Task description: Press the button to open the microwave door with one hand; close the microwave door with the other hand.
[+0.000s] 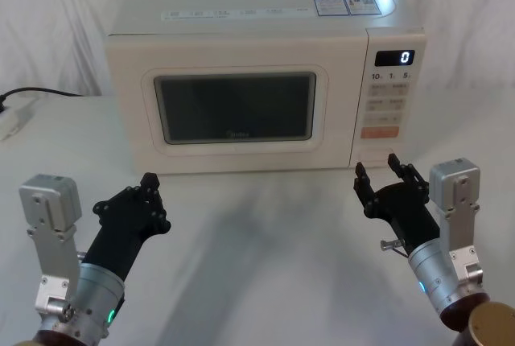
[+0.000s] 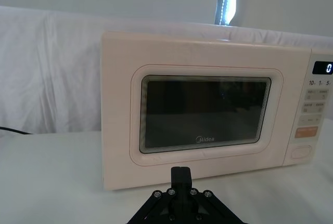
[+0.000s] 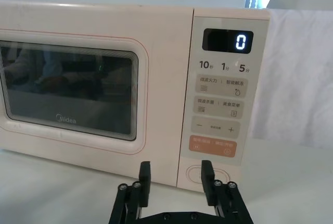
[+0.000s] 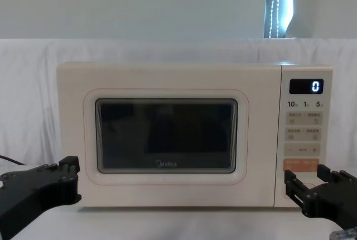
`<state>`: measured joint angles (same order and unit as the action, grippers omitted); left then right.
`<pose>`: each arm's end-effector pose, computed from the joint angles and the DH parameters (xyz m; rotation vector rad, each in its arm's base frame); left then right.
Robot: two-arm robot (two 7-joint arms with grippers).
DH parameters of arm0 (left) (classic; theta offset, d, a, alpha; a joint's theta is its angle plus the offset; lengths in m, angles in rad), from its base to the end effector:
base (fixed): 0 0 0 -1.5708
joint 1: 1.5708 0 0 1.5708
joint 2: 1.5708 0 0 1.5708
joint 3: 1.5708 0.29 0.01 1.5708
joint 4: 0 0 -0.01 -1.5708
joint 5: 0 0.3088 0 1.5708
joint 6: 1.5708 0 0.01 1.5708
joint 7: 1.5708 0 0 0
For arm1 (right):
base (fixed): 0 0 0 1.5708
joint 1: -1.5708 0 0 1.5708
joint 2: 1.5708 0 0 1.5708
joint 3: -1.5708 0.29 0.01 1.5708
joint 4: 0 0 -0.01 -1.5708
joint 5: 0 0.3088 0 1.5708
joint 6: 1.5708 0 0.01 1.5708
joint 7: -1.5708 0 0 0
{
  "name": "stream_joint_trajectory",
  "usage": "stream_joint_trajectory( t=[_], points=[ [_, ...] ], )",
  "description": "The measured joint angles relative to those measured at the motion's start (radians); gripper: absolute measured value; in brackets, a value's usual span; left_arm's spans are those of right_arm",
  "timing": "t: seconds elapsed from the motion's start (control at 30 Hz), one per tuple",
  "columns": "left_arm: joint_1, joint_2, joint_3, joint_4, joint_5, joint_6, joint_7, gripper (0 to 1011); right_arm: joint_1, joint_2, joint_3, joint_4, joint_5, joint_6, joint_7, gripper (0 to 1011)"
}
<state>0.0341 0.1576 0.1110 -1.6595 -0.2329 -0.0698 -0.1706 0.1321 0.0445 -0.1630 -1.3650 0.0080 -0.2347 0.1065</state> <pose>0.3168 0.0068 -0.2843 -0.1406 -0.0230 1.2763 0.3613 0.0358 -0.3198 0.0764 -0.1571 -1.3015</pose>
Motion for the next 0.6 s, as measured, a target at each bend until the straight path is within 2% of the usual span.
stream_joint_trajectory(
  t=[0.43,0.6],
  points=[
    [0.0,0.0,0.0,0.0,0.0,0.0,0.0,0,0.0,0.0,0.0,0.0,0.0,0.0,0.0,966],
    [0.0,0.0,0.0,0.0,0.0,0.0,0.0,0,0.0,0.0,0.0,0.0,0.0,0.0,0.0,1000]
  ],
)
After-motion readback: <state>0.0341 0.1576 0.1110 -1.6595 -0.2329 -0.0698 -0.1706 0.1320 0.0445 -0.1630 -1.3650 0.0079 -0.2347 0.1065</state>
